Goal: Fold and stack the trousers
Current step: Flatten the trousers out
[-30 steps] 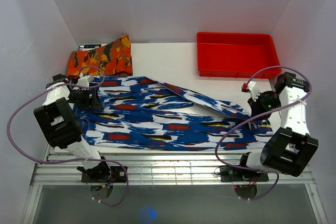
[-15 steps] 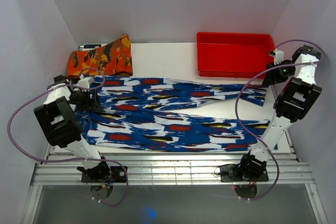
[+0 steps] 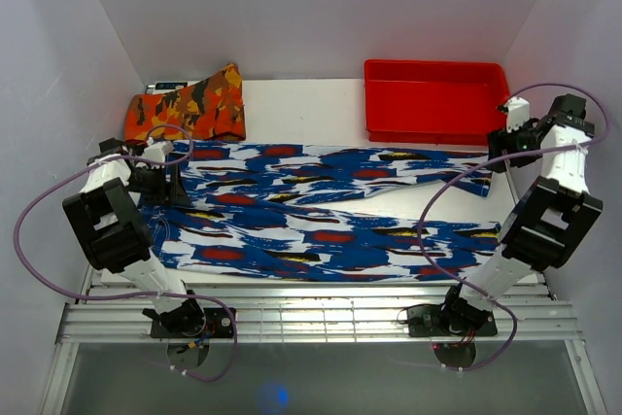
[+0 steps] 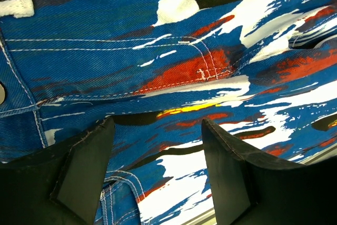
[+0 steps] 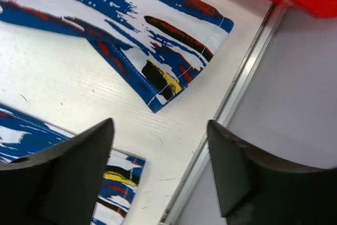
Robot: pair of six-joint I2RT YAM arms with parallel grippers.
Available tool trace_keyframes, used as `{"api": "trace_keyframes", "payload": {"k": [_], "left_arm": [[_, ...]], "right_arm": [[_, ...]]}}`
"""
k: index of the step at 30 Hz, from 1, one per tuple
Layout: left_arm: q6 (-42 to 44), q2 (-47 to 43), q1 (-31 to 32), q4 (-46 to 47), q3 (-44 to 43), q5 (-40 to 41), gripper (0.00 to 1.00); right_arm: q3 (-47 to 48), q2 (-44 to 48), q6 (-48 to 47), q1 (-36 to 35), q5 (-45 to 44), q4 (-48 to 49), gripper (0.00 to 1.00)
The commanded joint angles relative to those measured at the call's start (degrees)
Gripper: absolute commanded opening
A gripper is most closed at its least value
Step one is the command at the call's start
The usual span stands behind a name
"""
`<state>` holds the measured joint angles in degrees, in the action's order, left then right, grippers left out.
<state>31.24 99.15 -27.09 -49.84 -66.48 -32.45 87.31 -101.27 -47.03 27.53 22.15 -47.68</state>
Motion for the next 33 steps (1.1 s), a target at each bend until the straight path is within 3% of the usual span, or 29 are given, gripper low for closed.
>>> {"api": "trace_keyframes", "payload": {"k": [1,5,12,21,27,32,33], "left_arm": [[-0.2,-1.9,0.1,0.5,-1.3,-1.9,0.78],[0.0,-1.4,0.1,0.5,-1.5,-2.1,0.78],[-0.7,0.0,0.1,1.2,-2.6,-2.3,0.78],[-0.1,1.2,0.1,1.9,-3.0,-2.1,0.78],[-0.1,1.8,0.1,2.0,-3.3,-2.3,0.78],[-0.7,2.8,0.1,2.3,-4.5,-2.8,0.78],[-0.7,3.1,0.1,2.6,-4.7,-2.3,0.78]], "right_arm": [[-8.8,4.5,-6.2,-0.5,0.6,4.4,0.71],[-12.3,3.5,-9.2,-3.3,-2.3,3.6,0.61],[-15.7,-0.6,-8.0,-8.8,-5.2,10.7,0.61],[-23.9,-1.4,-8.1,-10.8,-11.7,23.8,0.61],[-23.5,-0.9,-8.7,-10.8,-11.8,24.0,0.59],[-21.3,-4.0,-9.1,-10.7,-12.8,21.8,0.42],[-20.8,-4.5,-9.6,-10.8,-13.0,21.1,0.33]]}}
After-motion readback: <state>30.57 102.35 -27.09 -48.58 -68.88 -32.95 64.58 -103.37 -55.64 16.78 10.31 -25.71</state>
